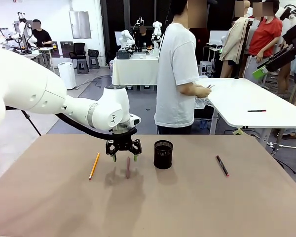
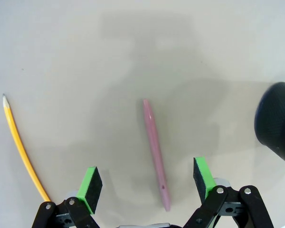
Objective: Place the pens into the pen holder.
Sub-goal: Pick up a writing instrument from the table and place it into the Pen holder.
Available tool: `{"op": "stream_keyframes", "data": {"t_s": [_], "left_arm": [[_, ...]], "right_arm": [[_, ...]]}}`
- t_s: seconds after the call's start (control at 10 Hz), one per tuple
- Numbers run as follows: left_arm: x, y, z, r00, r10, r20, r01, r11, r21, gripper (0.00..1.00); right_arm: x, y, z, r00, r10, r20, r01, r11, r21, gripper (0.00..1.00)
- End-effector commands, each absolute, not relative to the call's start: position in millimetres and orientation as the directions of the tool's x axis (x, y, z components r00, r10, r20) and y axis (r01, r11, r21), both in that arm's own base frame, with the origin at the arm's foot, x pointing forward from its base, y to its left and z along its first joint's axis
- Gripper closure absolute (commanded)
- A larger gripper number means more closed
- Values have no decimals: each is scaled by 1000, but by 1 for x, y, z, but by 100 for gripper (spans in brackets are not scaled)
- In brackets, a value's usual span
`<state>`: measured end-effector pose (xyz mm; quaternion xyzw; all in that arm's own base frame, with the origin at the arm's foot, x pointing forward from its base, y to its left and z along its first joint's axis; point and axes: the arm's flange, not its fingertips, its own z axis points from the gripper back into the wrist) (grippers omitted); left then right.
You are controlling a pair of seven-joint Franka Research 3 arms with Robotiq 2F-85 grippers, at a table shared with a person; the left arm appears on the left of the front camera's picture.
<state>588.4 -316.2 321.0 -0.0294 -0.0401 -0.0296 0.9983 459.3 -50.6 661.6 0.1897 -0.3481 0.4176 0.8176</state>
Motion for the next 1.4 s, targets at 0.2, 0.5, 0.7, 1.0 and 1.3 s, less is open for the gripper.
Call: {"op": "stream_keyframes", "data": {"t_s": [0.2, 0.5, 0.7, 1.0, 1.3], "left_arm": [[598, -323, 315, 996, -8, 88, 12, 999, -43, 0], [605, -327, 306, 998, 3, 70, 0, 999, -36, 0], [606, -332, 301, 998, 5, 61, -4, 1000, -18, 0], [605, -338, 295, 998, 17, 67, -22, 997, 73, 20], [603, -341, 294, 997, 32, 66, -36, 998, 51, 78]], "right_arm": [[459, -50, 663, 400, 545, 737, -819, 573, 20, 0], [459, -50, 663, 400, 545, 737, -819, 573, 20, 0], [459, -50, 663, 400, 545, 737, -819, 573, 20, 0], [459, -50, 663, 400, 545, 737, -819, 573, 20, 0], [459, -50, 663, 400, 545, 737, -819, 573, 20, 0]]}}
